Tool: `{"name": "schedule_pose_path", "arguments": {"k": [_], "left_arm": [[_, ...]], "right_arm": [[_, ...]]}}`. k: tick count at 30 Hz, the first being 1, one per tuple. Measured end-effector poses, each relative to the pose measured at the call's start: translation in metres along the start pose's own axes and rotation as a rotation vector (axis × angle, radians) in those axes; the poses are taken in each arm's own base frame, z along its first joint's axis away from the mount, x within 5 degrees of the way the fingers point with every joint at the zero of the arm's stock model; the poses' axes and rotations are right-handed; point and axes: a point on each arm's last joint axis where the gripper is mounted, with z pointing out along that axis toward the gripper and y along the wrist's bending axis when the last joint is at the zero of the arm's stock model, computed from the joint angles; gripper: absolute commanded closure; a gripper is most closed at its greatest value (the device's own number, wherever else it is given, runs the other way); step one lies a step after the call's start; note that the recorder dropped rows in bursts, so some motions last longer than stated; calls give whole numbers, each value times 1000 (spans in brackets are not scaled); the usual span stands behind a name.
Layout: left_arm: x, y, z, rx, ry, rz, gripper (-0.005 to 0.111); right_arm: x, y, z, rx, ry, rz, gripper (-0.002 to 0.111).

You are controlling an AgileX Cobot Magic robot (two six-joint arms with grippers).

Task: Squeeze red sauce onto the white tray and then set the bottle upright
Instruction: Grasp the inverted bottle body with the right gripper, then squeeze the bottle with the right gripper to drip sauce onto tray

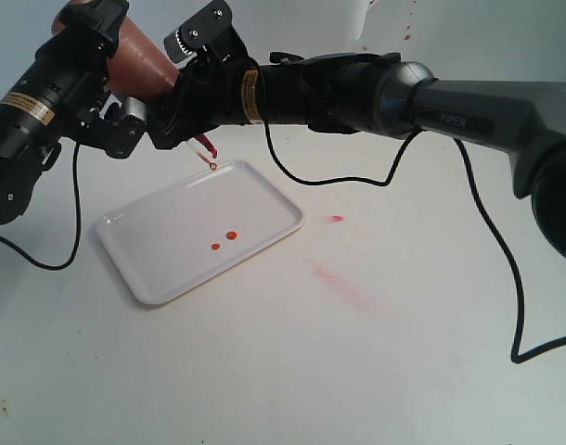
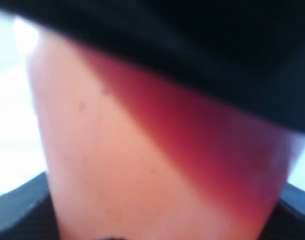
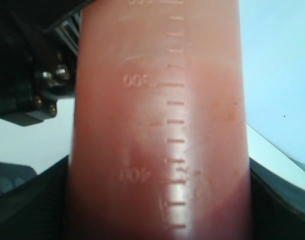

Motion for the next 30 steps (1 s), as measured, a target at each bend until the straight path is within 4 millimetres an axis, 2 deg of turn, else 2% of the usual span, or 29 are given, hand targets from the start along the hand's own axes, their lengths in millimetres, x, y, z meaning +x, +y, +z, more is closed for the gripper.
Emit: {"name": "schedule_pose_path", "arguments": {"k": [10, 12, 14, 15, 16, 17, 19, 22, 24, 30], "left_arm": [[0, 0, 0, 0, 0, 0, 107], [0, 0, 0, 0, 0, 0, 107], [0, 0, 0, 2, 3, -2, 107], [0, 0, 0, 2, 3, -2, 107], [0, 0, 0, 2, 3, -2, 107], [0, 0, 0, 2, 3, -2, 107], [1, 1, 0, -5, 3, -1, 107], [0, 1, 0, -5, -1, 1, 107], [0, 1, 0, -2, 0, -1, 107], [1, 0, 0, 6, 7, -7, 107]], "right_arm": [[0, 0, 0, 0, -1, 2, 107], [0, 0, 0, 0, -1, 2, 100], [0, 0, 0, 0, -1, 12, 81], [0, 0, 0, -2, -2, 24, 61], [-1, 1, 0, -15, -6, 59, 51], [-1, 2, 0, -27, -10, 81, 29], [-3, 2, -2, -31, -18, 112, 9], [-26, -4, -16, -2, -63, 102, 6], [-41, 1, -21, -15, -96, 108, 6], [-43, 1, -22, -13, -100, 121, 6]]}}
